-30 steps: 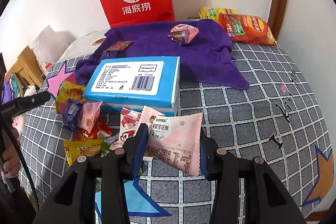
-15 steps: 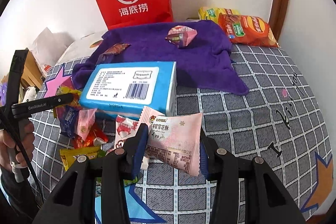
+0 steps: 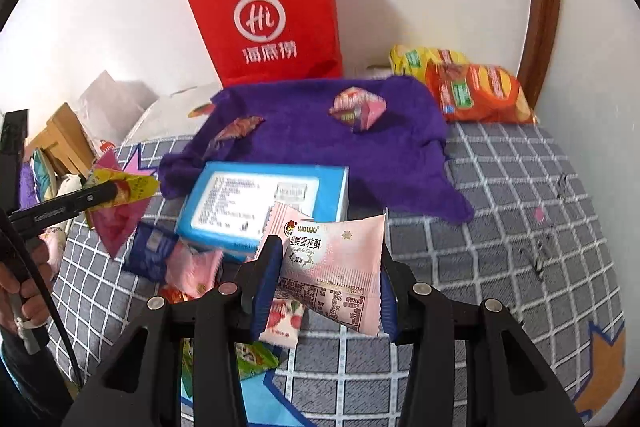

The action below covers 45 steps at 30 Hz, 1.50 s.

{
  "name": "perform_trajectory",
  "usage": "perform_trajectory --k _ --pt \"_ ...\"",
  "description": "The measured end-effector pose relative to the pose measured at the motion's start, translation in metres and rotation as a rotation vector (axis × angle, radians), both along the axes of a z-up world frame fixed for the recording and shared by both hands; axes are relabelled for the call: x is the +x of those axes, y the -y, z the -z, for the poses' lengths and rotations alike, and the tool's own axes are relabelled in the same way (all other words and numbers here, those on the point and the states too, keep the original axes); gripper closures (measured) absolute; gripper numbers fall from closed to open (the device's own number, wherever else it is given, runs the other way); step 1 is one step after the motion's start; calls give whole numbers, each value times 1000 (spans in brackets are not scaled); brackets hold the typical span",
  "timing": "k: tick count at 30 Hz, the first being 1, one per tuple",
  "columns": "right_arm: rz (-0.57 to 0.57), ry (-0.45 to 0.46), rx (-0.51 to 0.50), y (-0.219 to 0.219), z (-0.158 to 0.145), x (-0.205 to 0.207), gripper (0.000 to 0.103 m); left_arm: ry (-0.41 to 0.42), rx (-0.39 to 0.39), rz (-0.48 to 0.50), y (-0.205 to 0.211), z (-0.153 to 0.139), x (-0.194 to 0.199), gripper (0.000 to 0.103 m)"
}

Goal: Organize snacks
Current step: 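Grasp yellow-pink chip bag with left gripper while right gripper lifts wafer packet, then carry wafer packet with right gripper while left gripper carries chip bag over purple towel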

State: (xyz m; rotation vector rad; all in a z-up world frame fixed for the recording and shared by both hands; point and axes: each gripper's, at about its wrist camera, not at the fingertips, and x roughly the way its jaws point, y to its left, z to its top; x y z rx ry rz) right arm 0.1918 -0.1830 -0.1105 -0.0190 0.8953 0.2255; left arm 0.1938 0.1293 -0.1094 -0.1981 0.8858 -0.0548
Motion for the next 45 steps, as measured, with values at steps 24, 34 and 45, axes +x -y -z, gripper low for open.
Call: perform_trajectory --k 24,34,45 --pt "-76 117 -36 -31 -62 107 59 91 48 55 44 -52 102 58" --pt "-112 109 -35 -44 -53 158 59 73 21 57 55 -36 154 58" --pt "-181 27 46 -49 -25 189 59 24 -3 53 48 -7 174 58"
